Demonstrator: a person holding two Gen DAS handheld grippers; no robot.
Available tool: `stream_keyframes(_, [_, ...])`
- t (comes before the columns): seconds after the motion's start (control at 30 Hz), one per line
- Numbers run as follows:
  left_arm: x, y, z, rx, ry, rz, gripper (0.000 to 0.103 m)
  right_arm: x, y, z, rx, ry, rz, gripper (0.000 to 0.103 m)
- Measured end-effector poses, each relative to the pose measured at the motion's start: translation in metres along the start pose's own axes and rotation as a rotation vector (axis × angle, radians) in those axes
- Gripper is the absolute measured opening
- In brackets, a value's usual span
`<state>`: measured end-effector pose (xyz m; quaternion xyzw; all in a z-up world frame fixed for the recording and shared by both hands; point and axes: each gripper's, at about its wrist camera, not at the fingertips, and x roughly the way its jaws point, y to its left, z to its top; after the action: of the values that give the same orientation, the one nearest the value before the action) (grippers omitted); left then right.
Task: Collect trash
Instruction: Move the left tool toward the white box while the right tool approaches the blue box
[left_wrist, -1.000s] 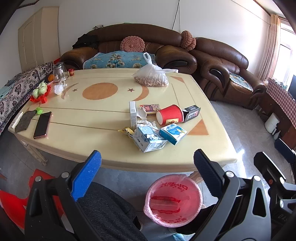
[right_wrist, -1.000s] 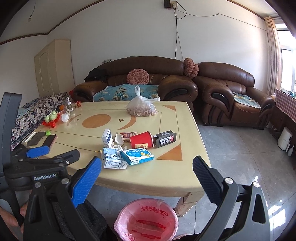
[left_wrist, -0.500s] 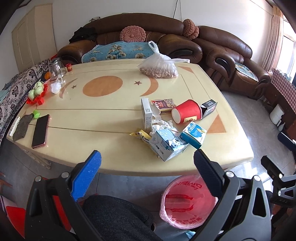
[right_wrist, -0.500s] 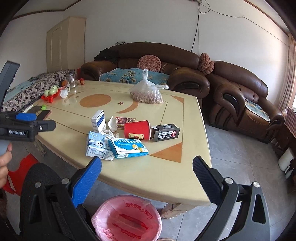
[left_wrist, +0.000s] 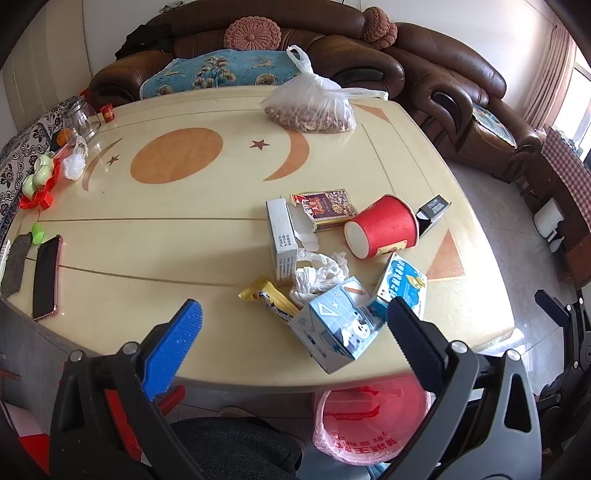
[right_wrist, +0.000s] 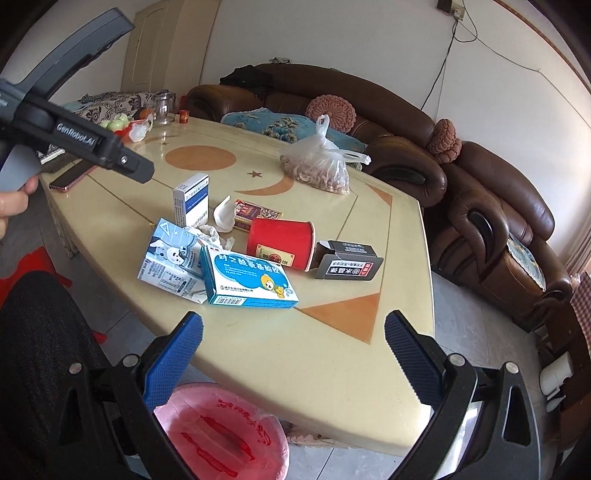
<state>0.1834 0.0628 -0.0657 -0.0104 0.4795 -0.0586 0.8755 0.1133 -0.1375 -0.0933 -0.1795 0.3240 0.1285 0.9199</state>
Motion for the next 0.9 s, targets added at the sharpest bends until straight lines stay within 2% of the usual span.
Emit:
stream_keyframes(0.33, [0.052,0.014,0.028,-0.033,0.081,-0.001,0.098,0.048,0.020,-0.007,-0.152,-0.003,0.003,0.097])
stream_keyframes(0.9, [0.094,0.015,0.061,-0.009,0.115,0.018,0.098,0.089,0.031,-0.009,-0.317,-0.071,-0.020,0.095])
